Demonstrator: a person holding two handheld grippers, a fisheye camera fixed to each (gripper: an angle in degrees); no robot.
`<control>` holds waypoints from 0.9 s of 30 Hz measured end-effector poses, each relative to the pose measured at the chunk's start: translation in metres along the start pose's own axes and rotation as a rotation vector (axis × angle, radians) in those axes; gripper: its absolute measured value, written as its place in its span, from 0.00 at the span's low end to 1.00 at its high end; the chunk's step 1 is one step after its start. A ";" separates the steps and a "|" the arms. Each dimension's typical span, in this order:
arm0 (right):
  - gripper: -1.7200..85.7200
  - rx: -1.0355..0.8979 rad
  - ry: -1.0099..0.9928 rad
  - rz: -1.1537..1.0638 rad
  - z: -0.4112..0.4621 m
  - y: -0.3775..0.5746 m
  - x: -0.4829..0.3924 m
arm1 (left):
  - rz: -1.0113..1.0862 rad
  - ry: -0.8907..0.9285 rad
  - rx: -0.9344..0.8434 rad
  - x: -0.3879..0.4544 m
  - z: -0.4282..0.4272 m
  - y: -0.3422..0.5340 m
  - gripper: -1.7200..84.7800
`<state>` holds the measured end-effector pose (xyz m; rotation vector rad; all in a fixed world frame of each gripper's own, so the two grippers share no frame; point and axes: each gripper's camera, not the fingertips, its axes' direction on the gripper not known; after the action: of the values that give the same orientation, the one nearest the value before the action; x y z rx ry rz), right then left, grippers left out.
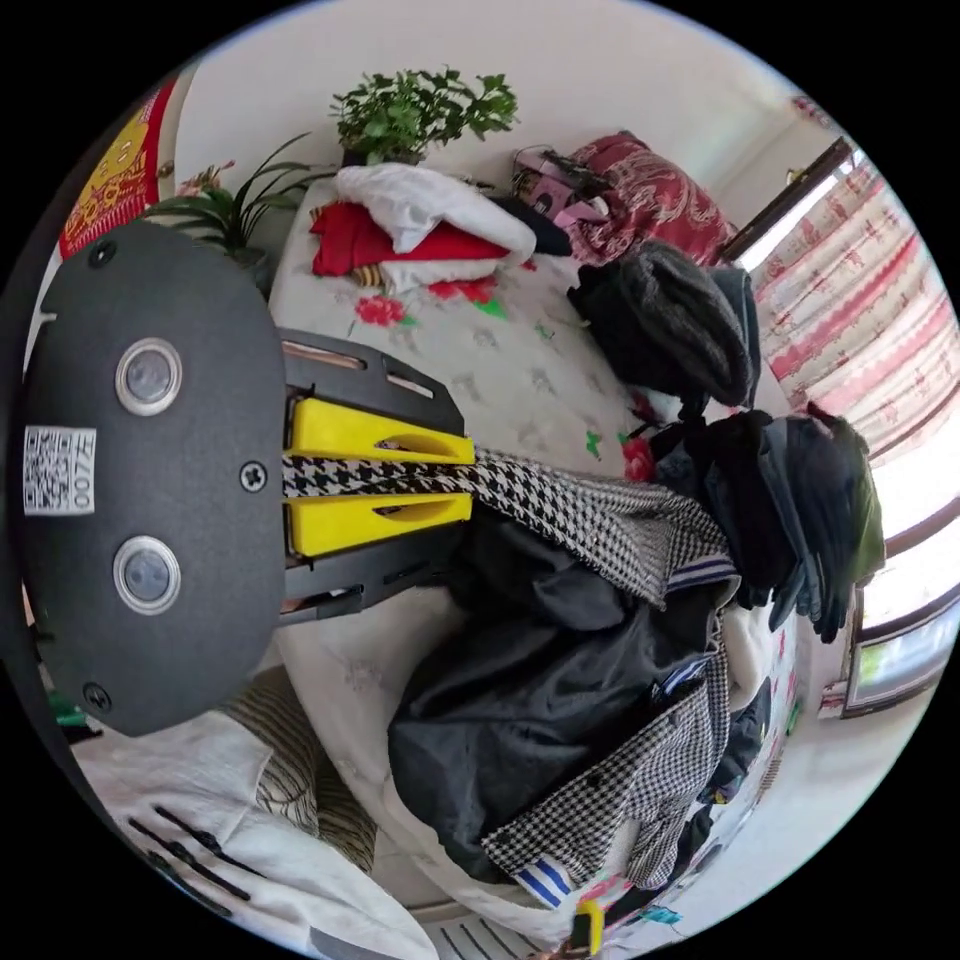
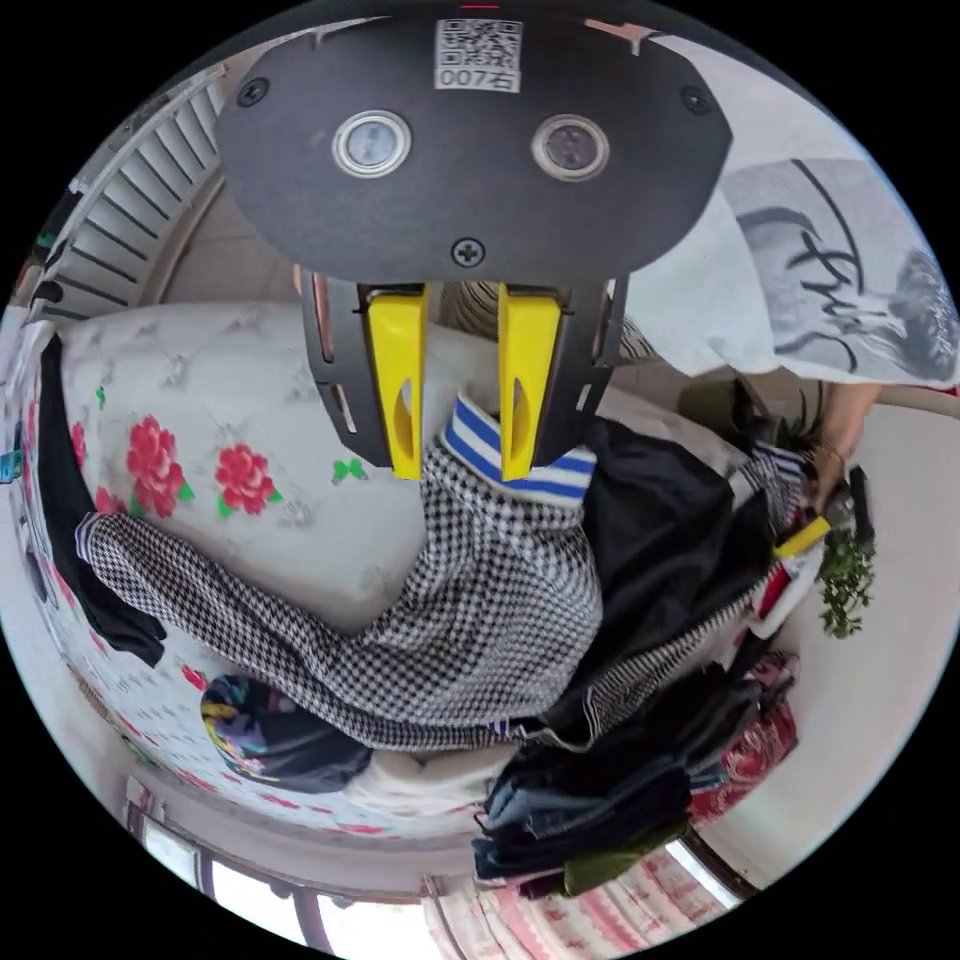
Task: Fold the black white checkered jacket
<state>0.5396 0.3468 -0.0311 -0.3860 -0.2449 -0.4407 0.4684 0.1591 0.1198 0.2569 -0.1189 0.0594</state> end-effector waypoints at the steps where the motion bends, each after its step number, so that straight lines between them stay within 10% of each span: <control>1: 0.14 -0.032 0.011 -0.025 0.010 0.010 0.002 | -0.013 -0.057 -0.015 -0.030 0.000 -0.011 0.07; 7: 0.17 -0.068 -0.025 -0.181 0.049 0.014 -0.028 | -0.602 -0.067 0.027 -0.189 -0.033 -0.030 0.02; 11: 0.18 -0.066 -0.069 -0.216 0.067 0.025 -0.046 | -0.516 -0.004 0.149 -0.152 -0.062 -0.010 0.01; 18: 0.19 0.028 -0.184 -0.223 0.051 0.067 -0.049 | -0.609 0.367 -0.195 -0.077 0.024 0.071 0.07; 27: 0.12 -0.080 0.132 -0.294 0.133 0.037 -0.076 | -1.023 0.708 -0.194 -0.172 0.137 0.043 0.10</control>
<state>0.4700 0.4607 0.0535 -0.3984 -0.1555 -0.7638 0.2801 0.1585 0.2408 0.0683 0.7137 -0.8708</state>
